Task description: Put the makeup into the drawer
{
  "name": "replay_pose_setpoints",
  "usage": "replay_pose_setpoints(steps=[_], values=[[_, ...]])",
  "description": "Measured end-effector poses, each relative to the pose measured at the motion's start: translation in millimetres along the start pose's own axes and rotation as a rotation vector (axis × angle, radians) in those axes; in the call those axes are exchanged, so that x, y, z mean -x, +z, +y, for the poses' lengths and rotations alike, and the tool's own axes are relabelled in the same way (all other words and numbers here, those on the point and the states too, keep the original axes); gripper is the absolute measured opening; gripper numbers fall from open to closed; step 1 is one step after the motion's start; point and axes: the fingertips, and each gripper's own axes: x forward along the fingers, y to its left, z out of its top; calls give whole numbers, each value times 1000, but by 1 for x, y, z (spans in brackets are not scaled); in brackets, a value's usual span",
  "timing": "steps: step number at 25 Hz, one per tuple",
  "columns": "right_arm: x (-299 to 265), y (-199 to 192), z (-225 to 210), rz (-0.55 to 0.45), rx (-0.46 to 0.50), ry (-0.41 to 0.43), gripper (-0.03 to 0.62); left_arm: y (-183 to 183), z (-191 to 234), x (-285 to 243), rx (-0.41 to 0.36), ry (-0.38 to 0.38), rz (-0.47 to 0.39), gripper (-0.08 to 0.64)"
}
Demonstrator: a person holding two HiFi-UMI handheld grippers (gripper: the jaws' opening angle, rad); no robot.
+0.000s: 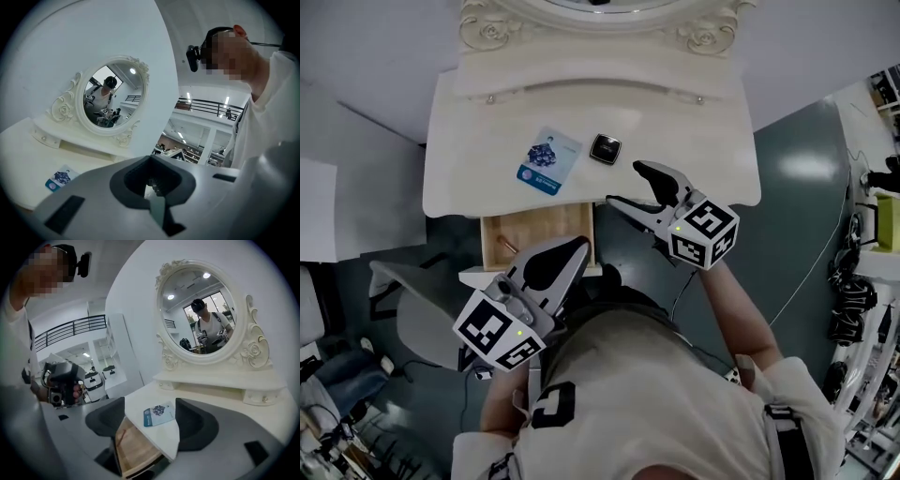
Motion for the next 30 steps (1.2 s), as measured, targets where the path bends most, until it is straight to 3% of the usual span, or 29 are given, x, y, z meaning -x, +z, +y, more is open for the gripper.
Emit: replay_pose_setpoints(steps=[11, 18, 30], values=[[-63, -35, -69, 196, 110, -44, 327, -4, 21, -13, 49, -62, 52, 57], [-95, -78, -108, 361, 181, -50, 333, -9, 30, -24, 61, -75, 82, 57], [-127, -114, -133, 487, 213, -17, 341, -12, 42, -15, 75, -42, 99, 57]])
